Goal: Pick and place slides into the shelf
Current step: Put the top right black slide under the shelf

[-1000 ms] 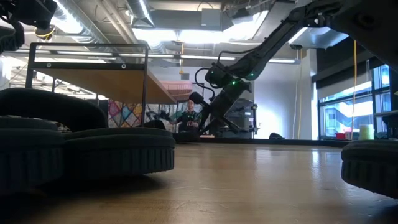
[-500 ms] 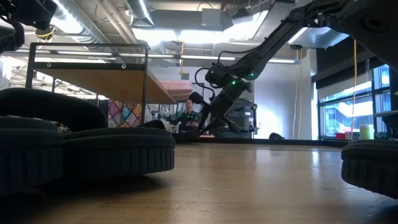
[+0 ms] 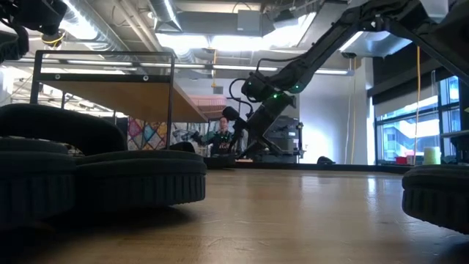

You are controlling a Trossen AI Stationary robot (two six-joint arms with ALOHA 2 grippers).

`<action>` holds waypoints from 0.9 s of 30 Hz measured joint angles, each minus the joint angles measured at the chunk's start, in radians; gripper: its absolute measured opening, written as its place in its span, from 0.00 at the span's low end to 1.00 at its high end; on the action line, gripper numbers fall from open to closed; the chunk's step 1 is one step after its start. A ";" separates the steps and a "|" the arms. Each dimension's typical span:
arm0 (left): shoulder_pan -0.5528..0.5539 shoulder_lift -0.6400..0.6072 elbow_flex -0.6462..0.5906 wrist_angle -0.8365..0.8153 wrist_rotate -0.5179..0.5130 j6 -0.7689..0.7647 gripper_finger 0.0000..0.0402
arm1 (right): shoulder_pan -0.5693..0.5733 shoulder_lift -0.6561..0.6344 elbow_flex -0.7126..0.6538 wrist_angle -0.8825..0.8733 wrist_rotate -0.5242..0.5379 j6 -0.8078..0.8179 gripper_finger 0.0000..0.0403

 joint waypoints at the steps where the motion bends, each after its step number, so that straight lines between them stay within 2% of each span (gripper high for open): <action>1: 0.000 0.000 0.000 0.000 0.000 0.000 0.54 | 0.000 0.000 0.000 -0.001 0.000 0.000 0.39; 12: 0.000 0.000 0.000 0.000 0.000 0.000 0.54 | -0.018 -0.046 0.000 -0.062 0.007 -0.034 0.39; 16: 0.000 0.000 0.000 0.000 0.000 0.000 0.54 | -0.020 -0.107 0.000 -0.146 0.067 -0.090 0.39; 19: 0.000 0.000 0.000 0.000 0.000 0.001 0.54 | -0.021 -0.158 0.000 -0.178 0.087 -0.208 0.39; 27: 0.000 0.000 0.000 0.001 0.000 0.001 0.54 | 0.020 -0.218 0.000 -0.246 0.039 -0.710 0.39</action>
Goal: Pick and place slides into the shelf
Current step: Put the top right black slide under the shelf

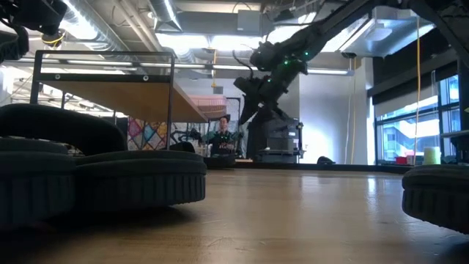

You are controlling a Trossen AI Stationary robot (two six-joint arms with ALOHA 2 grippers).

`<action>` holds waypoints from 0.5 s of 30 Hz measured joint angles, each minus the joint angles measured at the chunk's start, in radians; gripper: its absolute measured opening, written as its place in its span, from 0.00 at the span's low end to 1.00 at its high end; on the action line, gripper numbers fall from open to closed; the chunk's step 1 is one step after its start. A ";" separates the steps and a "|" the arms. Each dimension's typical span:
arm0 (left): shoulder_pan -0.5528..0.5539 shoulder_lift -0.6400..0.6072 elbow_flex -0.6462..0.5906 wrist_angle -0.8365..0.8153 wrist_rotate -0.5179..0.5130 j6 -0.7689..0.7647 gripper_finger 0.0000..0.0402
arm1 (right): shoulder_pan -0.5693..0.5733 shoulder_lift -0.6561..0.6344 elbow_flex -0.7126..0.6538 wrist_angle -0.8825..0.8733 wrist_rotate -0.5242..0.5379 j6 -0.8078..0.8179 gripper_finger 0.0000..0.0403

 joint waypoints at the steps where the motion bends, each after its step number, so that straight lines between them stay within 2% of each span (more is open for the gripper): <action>1: 0.000 0.000 0.000 0.000 0.000 0.003 0.54 | 0.009 0.001 0.000 -0.009 -0.001 -0.080 0.39; 6: 0.000 0.000 0.000 0.000 -0.004 0.008 0.54 | 0.043 0.002 0.000 -0.061 -0.001 -0.441 0.39; 15: 0.000 0.000 0.000 0.000 -0.007 0.008 0.54 | 0.074 0.003 0.000 -0.063 -0.002 -0.668 0.39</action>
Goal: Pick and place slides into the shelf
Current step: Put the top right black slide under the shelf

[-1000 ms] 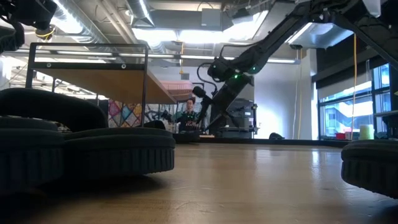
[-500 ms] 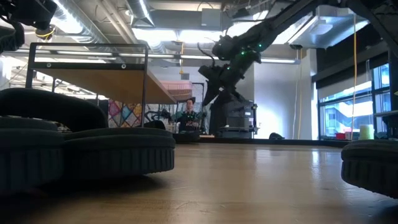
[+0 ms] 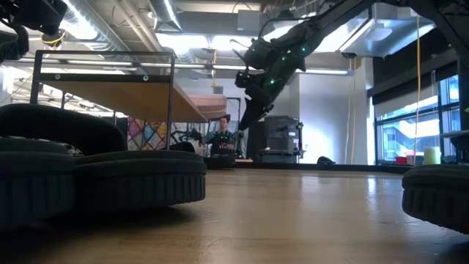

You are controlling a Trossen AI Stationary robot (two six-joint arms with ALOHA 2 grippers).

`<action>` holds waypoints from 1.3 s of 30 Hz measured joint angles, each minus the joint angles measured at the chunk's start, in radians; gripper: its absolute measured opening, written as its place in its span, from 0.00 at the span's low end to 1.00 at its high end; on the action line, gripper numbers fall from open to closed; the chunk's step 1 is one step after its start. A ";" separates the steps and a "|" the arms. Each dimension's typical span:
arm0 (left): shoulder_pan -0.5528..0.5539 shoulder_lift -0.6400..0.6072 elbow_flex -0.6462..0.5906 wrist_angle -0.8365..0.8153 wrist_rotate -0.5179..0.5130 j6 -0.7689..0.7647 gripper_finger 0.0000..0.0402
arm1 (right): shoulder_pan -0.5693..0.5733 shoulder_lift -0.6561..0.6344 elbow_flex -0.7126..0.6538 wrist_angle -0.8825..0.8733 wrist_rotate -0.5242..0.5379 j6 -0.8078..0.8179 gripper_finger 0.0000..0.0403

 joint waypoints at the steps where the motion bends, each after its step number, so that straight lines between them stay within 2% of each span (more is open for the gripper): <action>1: 0.000 0.000 0.000 0.000 0.000 0.000 0.54 | 0.000 0.000 0.000 0.007 0.000 0.000 0.39; 9: 0.000 0.000 0.000 0.000 0.000 0.000 0.54 | -0.012 0.004 0.000 0.005 0.000 -0.047 0.39; 17: 0.000 0.000 0.000 0.000 0.000 0.000 0.54 | -0.039 0.067 -0.001 0.065 0.000 -0.098 0.39; 26: 0.000 0.000 0.000 0.000 0.000 0.001 0.54 | -0.049 0.148 -0.001 0.113 0.000 -0.097 0.39; 39: 0.000 0.000 0.000 0.000 -0.001 0.053 0.54 | -0.048 0.184 -0.001 0.220 0.024 -0.099 0.39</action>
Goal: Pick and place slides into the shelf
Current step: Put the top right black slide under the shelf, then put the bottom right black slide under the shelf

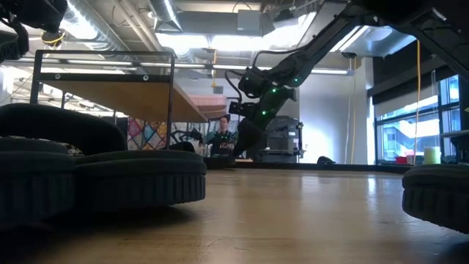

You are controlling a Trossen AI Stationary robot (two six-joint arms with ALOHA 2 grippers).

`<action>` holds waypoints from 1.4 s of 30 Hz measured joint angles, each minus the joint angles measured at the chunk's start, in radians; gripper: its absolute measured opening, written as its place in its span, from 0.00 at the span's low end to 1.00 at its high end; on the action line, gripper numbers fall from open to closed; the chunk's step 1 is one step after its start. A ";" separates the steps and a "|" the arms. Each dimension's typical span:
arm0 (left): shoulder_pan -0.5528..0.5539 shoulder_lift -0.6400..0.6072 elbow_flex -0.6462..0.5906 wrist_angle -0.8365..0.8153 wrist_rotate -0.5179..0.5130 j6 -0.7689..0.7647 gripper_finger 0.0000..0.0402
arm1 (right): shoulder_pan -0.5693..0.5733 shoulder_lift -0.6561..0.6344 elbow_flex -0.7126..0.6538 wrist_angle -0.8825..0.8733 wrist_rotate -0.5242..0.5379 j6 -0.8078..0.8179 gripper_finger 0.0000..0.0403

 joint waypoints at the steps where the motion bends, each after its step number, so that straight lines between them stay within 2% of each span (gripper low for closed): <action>1: 0.000 0.000 0.000 0.000 0.000 0.000 0.54 | 0.000 0.000 0.000 0.003 0.000 0.000 0.39; 18: 0.000 0.000 0.000 0.000 0.000 0.000 0.54 | -0.003 0.000 0.000 -0.002 0.033 0.000 0.39; 24: 0.000 0.000 0.000 0.000 0.000 0.000 0.54 | -0.002 -0.026 0.000 -0.045 0.071 0.061 0.39; 34: 0.000 0.000 0.000 0.000 0.000 0.000 0.54 | 0.063 -0.187 0.077 -0.494 0.072 0.241 0.39; 42: 0.000 0.000 0.000 0.000 0.000 0.000 0.54 | 0.251 -0.325 0.080 -0.764 0.071 0.448 0.39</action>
